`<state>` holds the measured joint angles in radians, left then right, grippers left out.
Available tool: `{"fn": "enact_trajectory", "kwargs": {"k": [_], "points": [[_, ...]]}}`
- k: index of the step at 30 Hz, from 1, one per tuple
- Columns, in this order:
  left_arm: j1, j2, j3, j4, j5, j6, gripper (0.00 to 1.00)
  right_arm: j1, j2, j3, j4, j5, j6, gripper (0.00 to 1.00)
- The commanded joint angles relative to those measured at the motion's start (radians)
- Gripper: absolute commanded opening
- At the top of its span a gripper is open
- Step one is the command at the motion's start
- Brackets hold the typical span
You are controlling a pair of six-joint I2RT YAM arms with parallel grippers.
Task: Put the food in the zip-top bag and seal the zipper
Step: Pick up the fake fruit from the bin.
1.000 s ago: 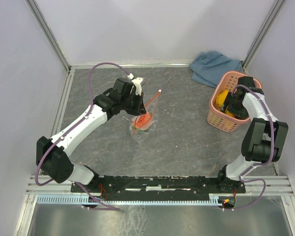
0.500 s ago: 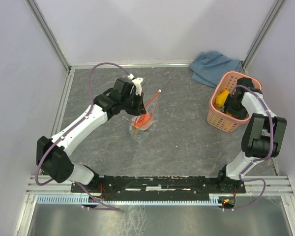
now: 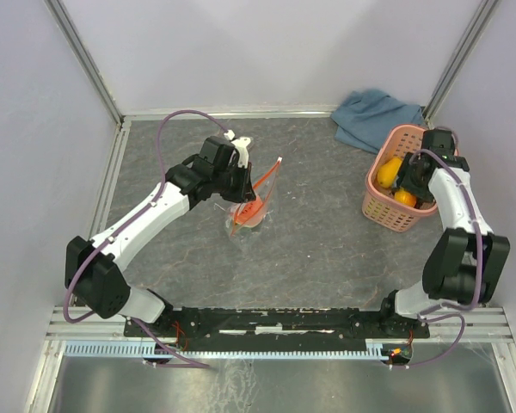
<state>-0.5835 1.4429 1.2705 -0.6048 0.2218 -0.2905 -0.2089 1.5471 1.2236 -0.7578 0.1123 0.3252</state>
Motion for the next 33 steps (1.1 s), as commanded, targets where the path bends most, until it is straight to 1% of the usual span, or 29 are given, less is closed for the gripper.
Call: {"fn": "enact_trajectory", "kwargs": {"k": [1, 7, 12, 17, 20, 24, 27, 30, 33], "points": [[0.005, 0.0, 0.038, -0.005, 0.01, 0.057, 0.03, 0.017, -0.137, 0.016, 0.039, 0.016, 0.003, 0.43], [0.005, -0.002, 0.042, -0.009, 0.011, 0.06, 0.03, 0.043, -0.204, 0.045, 0.032, 0.029, -0.015, 0.42], [0.005, -0.01, 0.042, -0.011, 0.002, 0.066, 0.03, 0.119, -0.281, 0.051, 0.058, 0.018, -0.037, 0.41], [0.005, -0.009, 0.044, -0.013, -0.005, 0.069, 0.03, 0.193, -0.363, 0.041, 0.101, -0.049, -0.022, 0.4], [0.005, -0.011, 0.044, -0.014, -0.017, 0.068, 0.03, 0.223, -0.392, 0.043, 0.115, -0.124, 0.007, 0.4], [0.005, -0.013, 0.043, -0.009, -0.023, 0.068, 0.03, 0.256, -0.415, 0.034, 0.151, -0.297, 0.069, 0.4], [0.005, -0.016, 0.04, -0.007, -0.027, 0.068, 0.03, 0.284, -0.424, 0.018, 0.188, -0.397, 0.129, 0.4], [0.005, -0.032, 0.037, 0.006, -0.03, 0.067, 0.03, 0.321, -0.438, -0.021, 0.27, -0.495, 0.206, 0.39], [0.005, -0.053, 0.032, 0.018, -0.043, 0.064, 0.03, 0.37, -0.456, -0.06, 0.392, -0.548, 0.284, 0.39]]}}
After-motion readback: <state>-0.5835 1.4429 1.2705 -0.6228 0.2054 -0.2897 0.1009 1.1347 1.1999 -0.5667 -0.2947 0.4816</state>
